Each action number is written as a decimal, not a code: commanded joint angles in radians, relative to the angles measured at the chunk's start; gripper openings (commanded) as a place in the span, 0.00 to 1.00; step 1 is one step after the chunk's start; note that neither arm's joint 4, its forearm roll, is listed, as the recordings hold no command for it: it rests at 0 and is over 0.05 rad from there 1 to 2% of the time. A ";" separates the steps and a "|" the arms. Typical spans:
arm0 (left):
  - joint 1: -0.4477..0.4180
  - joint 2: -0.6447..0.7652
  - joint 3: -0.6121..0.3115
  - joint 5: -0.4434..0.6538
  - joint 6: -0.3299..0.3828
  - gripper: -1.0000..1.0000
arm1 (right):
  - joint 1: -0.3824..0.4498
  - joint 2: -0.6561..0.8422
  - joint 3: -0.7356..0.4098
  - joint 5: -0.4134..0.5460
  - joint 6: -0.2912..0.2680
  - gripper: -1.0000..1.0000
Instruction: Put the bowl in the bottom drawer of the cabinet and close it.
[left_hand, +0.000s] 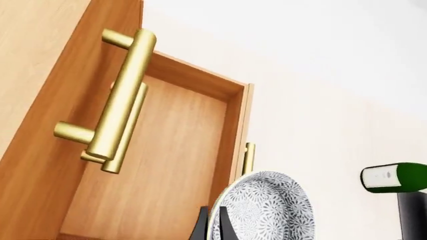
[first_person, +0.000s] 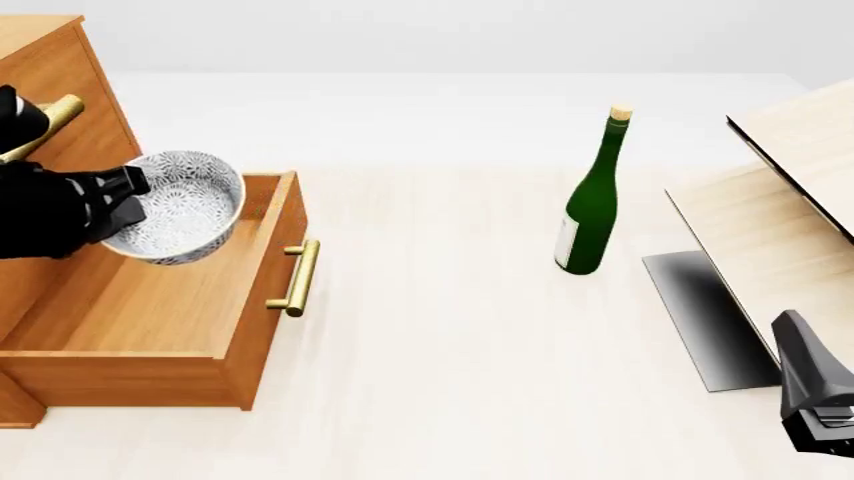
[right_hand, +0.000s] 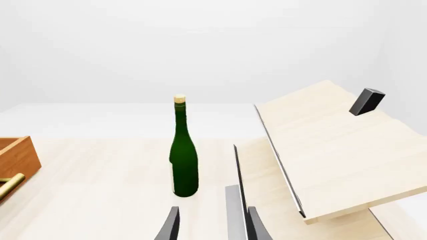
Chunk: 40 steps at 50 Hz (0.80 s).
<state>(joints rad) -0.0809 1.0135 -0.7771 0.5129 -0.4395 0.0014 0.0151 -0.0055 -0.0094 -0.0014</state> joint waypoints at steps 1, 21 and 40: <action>0.097 0.000 0.067 -0.029 0.031 0.00 | 0.000 0.000 0.000 0.000 0.000 1.00; 0.166 0.041 0.101 -0.075 0.079 0.00 | 0.000 0.000 0.000 0.000 0.000 1.00; 0.181 0.129 0.125 -0.157 0.076 0.00 | 0.000 0.000 0.000 0.000 0.000 1.00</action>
<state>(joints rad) 0.0497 1.1130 -0.7047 0.4073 -0.3596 0.0014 0.0151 -0.0055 -0.0094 -0.0014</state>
